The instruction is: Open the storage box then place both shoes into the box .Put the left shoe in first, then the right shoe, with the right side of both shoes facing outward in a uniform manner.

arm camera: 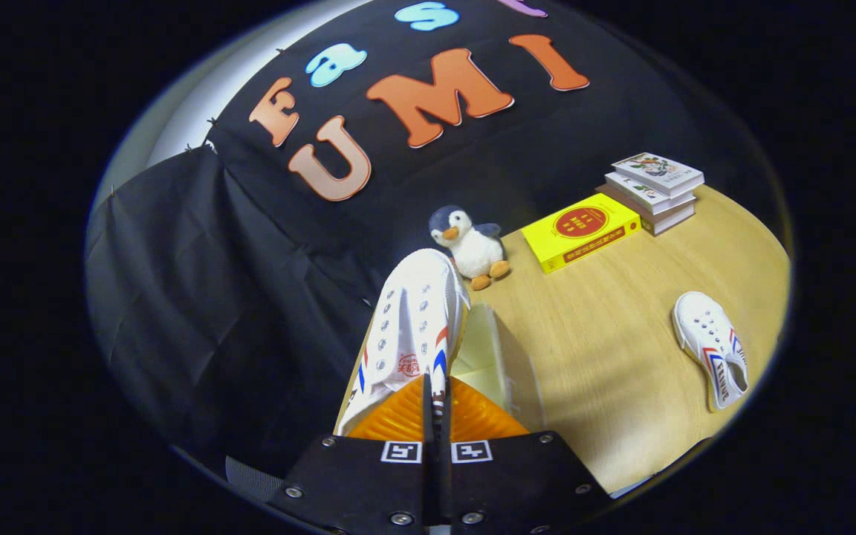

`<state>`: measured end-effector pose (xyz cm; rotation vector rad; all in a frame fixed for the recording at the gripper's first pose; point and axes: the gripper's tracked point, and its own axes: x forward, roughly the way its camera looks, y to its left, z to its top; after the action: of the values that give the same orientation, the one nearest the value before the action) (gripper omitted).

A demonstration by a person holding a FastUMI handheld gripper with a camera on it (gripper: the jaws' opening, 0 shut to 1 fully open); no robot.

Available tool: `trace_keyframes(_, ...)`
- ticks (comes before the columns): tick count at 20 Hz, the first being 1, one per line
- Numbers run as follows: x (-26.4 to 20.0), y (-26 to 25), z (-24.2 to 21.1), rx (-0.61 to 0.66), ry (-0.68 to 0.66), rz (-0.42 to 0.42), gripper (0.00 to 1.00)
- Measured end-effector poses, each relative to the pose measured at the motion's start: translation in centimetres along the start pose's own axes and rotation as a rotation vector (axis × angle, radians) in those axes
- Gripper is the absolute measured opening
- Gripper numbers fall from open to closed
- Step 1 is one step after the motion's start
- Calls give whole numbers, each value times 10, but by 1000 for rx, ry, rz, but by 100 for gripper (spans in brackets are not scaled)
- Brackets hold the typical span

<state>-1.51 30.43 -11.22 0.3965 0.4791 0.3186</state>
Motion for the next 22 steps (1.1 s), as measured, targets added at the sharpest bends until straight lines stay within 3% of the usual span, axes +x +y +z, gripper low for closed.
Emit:
trace_keyframes(8, 50, 25, -75, -59, 142, -72, 0)
trace_keyframes(14, 51, 27, -77, -75, 127, -93, 0)
trace_keyframes(18, 55, 28, -101, -86, 177, -111, 1)
trace_keyframes(20, 59, 30, -109, -73, 214, -99, 7)
trace_keyframes(21, 61, 34, -108, -86, 214, -87, 18)
trace_keyframes(22, 55, 37, -99, -113, 202, -87, 43)
